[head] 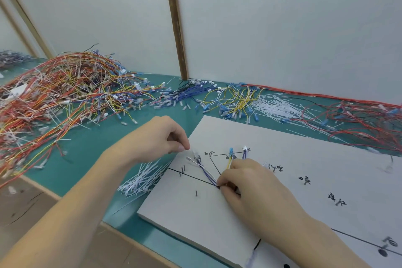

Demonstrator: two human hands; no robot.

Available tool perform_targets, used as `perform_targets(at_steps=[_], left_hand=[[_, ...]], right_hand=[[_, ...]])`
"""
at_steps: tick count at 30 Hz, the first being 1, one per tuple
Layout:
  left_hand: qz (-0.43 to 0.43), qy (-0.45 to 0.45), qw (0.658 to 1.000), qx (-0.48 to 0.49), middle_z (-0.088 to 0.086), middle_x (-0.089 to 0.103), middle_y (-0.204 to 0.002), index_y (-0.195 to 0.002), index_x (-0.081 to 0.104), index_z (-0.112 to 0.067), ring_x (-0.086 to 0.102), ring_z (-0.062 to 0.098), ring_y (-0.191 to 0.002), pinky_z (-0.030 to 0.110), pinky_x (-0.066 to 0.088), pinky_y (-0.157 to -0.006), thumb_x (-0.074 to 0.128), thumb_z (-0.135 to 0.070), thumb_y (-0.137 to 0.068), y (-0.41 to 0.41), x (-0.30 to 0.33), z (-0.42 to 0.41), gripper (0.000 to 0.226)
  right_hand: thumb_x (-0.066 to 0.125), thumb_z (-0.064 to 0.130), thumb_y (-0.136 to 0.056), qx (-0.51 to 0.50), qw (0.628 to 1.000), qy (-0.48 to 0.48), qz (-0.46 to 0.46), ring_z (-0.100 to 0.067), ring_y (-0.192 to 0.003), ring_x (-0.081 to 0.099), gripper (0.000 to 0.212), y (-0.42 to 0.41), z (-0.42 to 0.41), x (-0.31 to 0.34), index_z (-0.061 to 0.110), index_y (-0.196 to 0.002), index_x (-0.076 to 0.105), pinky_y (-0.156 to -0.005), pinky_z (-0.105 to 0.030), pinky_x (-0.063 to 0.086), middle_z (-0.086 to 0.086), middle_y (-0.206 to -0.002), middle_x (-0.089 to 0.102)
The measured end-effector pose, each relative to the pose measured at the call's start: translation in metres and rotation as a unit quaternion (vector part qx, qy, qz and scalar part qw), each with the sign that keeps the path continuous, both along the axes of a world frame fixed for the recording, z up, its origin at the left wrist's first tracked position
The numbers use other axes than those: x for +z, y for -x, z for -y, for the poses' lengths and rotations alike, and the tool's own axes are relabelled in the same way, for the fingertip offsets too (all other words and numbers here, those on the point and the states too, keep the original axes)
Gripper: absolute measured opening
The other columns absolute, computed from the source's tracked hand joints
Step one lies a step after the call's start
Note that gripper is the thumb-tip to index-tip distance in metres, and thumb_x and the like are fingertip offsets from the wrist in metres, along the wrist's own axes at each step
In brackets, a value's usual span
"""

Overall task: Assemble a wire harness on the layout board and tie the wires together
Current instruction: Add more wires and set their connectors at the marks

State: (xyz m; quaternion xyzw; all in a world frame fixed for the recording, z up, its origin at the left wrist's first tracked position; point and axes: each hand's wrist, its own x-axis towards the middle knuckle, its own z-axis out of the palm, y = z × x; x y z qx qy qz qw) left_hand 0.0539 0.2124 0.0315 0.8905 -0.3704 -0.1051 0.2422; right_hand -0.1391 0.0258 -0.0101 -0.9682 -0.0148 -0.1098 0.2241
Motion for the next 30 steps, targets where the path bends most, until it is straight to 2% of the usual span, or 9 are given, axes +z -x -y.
perform_targets(at_steps=[5,9,11,16,19,22,26,30], left_hand=[[-0.106,0.12,0.987,0.006,0.0,0.077,-0.079,-0.093,0.079,-0.025,0.071,0.012,-0.07,0.029,0.059,-0.068,0.071,-0.004,-0.094,0.01,-0.014,-0.001,0.022],[-0.132,0.144,0.981,0.012,0.002,0.076,-0.078,-0.095,0.078,-0.028,0.069,0.012,-0.067,0.023,0.054,-0.061,0.071,-0.009,-0.095,0.015,-0.025,-0.004,0.02],[-0.129,0.142,0.981,0.015,0.001,0.076,-0.078,-0.092,0.079,-0.031,0.07,0.011,-0.07,0.022,0.054,-0.064,0.073,-0.012,-0.095,0.018,-0.029,-0.007,0.021],[-0.194,0.218,0.956,0.015,0.01,0.077,-0.081,-0.093,0.082,-0.023,0.071,0.015,-0.071,0.026,0.058,-0.068,0.074,-0.007,-0.094,0.02,-0.03,-0.014,0.018],[-0.217,0.238,0.946,0.016,0.011,0.078,-0.086,-0.093,0.082,-0.021,0.074,0.018,-0.077,0.028,0.06,-0.072,0.075,-0.003,-0.091,0.025,-0.034,-0.015,0.019],[-0.233,0.259,0.937,0.023,0.015,0.078,-0.086,-0.093,0.081,-0.015,0.073,0.02,-0.074,0.027,0.057,-0.065,0.076,0.002,-0.089,0.028,-0.037,-0.016,0.018],[-0.233,0.296,0.925,0.049,0.018,0.077,-0.086,-0.089,0.081,-0.011,0.071,0.019,-0.07,0.025,0.057,-0.064,0.075,0.006,-0.087,0.031,-0.041,-0.016,0.018],[-0.246,0.328,0.91,0.062,0.019,0.078,-0.091,-0.092,0.08,-0.007,0.072,0.02,-0.076,0.023,0.058,-0.069,0.075,0.007,-0.086,0.034,-0.045,-0.016,0.016]], right_hand=[[0.05,0.03,-0.101,-0.001,1.0,-0.008,0.006,-0.002,-0.101,0.046,0.022,0.0,0.001,-0.002,0.035,-0.105,0.072,-0.082,-0.023,0.044,0.017,-0.097,0.057],[0.052,0.03,-0.1,-0.007,1.0,-0.015,0.008,-0.001,-0.099,0.046,0.02,0.001,0.002,-0.004,0.035,-0.102,0.071,-0.082,-0.021,0.043,0.019,-0.094,0.055],[0.052,0.032,-0.099,-0.009,1.0,-0.019,0.006,0.0,-0.099,0.046,0.019,0.002,0.002,-0.003,0.035,-0.102,0.07,-0.083,-0.021,0.044,0.02,-0.094,0.055],[0.051,0.033,-0.099,-0.013,1.0,-0.011,-0.005,-0.001,-0.096,0.049,0.018,0.001,0.003,0.002,0.032,-0.1,0.069,-0.084,-0.027,0.048,0.018,-0.091,0.059],[0.051,0.033,-0.099,-0.024,1.0,0.005,-0.019,-0.007,-0.094,0.053,0.018,-0.003,0.001,0.008,0.03,-0.102,0.068,-0.082,-0.029,0.05,0.015,-0.091,0.06],[0.054,0.033,-0.098,-0.035,0.999,0.009,-0.012,-0.01,-0.094,0.052,0.017,-0.014,-0.007,0.015,0.032,-0.106,0.069,-0.079,-0.03,0.046,0.014,-0.097,0.061],[0.056,0.027,-0.097,-0.03,0.999,-0.019,-0.024,-0.017,-0.103,0.056,0.023,-0.043,-0.023,0.02,0.032,-0.113,0.072,-0.085,-0.034,0.049,0.009,-0.109,0.067],[0.057,0.025,-0.094,-0.04,0.997,-0.047,-0.045,-0.029,-0.098,0.062,0.02,-0.061,-0.04,0.013,0.028,-0.104,0.075,-0.082,-0.039,0.054,-0.002,-0.101,0.068]])
